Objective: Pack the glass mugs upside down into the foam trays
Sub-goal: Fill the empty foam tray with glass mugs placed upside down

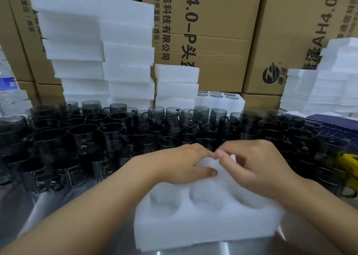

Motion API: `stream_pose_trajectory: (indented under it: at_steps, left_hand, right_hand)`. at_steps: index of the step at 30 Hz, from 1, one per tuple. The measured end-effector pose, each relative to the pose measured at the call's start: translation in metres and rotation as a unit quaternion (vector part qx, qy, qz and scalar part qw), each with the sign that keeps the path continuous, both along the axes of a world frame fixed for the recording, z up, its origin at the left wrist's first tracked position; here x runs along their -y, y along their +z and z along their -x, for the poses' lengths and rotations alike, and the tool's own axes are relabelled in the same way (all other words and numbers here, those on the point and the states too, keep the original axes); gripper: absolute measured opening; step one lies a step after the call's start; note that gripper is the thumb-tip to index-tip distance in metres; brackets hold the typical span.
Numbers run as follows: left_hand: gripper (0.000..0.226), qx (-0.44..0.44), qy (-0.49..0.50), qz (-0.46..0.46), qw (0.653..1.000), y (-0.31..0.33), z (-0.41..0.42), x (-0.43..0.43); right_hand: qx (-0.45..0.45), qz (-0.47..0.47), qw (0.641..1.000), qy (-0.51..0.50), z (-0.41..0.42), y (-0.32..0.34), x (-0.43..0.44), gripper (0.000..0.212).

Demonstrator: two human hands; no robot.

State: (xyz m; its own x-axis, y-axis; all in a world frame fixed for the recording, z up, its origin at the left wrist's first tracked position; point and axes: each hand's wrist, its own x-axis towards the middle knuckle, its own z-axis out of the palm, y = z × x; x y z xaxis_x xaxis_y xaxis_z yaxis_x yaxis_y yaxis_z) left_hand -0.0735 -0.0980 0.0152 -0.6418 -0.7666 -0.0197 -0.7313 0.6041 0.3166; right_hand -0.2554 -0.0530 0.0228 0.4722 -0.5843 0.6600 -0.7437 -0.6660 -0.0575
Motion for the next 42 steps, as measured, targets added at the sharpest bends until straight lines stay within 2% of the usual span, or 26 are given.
stream_pose_trajectory:
  at_steps: [3,7,10,14,15,17,19,20,22,25,27,33,42]
  left_hand:
    - [0.052,-0.044,-0.009,-0.025,0.999,-0.001,0.006,0.007]
    - [0.051,-0.132,-0.007,-0.045,0.99,-0.011,0.002,0.012]
    - [0.044,-0.199,-0.003,-0.05,0.979,-0.018,0.0,0.013]
    - [0.022,-0.242,0.02,-0.004,0.97,-0.016,0.0,0.015]
    - [0.025,-0.241,0.034,0.024,0.97,-0.015,0.002,0.018]
    - [0.025,-0.195,0.077,0.143,0.967,-0.01,0.003,0.028]
    - [0.021,-0.185,0.143,0.255,0.938,-0.004,0.002,0.042]
    - [0.022,-0.195,0.18,0.281,0.923,-0.002,0.0,0.048]
    - [0.039,-0.181,0.239,0.275,0.914,-0.004,-0.003,0.063]
    - [0.063,-0.087,0.251,0.205,0.942,-0.014,-0.007,0.075]
    - [0.067,-0.061,0.242,0.174,0.953,-0.018,-0.009,0.08]
    - [0.056,-0.109,0.244,0.223,0.938,-0.023,-0.011,0.08]
    - [0.07,-0.164,0.255,0.189,0.934,-0.022,-0.012,0.082]
  right_hand:
    - [-0.046,-0.088,0.987,-0.124,-0.008,0.001,0.034,0.025]
    - [-0.046,-0.187,0.971,-0.143,-0.017,-0.002,0.069,0.02]
    - [-0.021,-0.205,0.969,-0.134,-0.021,-0.01,0.079,0.024]
    - [-0.015,-0.17,0.977,-0.13,-0.018,-0.019,0.082,0.029]
    - [-0.016,-0.16,0.979,-0.128,-0.018,-0.021,0.082,0.031]
    - [-0.023,-0.147,0.981,-0.127,-0.018,-0.023,0.084,0.027]
    - [-0.041,-0.14,0.98,-0.135,-0.019,-0.025,0.086,0.021]
    - [-0.046,-0.139,0.98,-0.138,-0.019,-0.026,0.087,0.019]
    - [-0.036,-0.142,0.98,-0.136,-0.017,-0.027,0.087,0.018]
    - [-0.026,-0.143,0.98,-0.135,-0.017,-0.029,0.088,0.019]
    - [-0.026,-0.142,0.98,-0.137,-0.017,-0.029,0.088,0.019]
    - [-0.019,-0.146,0.98,-0.133,-0.016,-0.029,0.087,0.021]
    - [-0.013,-0.151,0.98,-0.132,-0.015,-0.029,0.086,0.02]
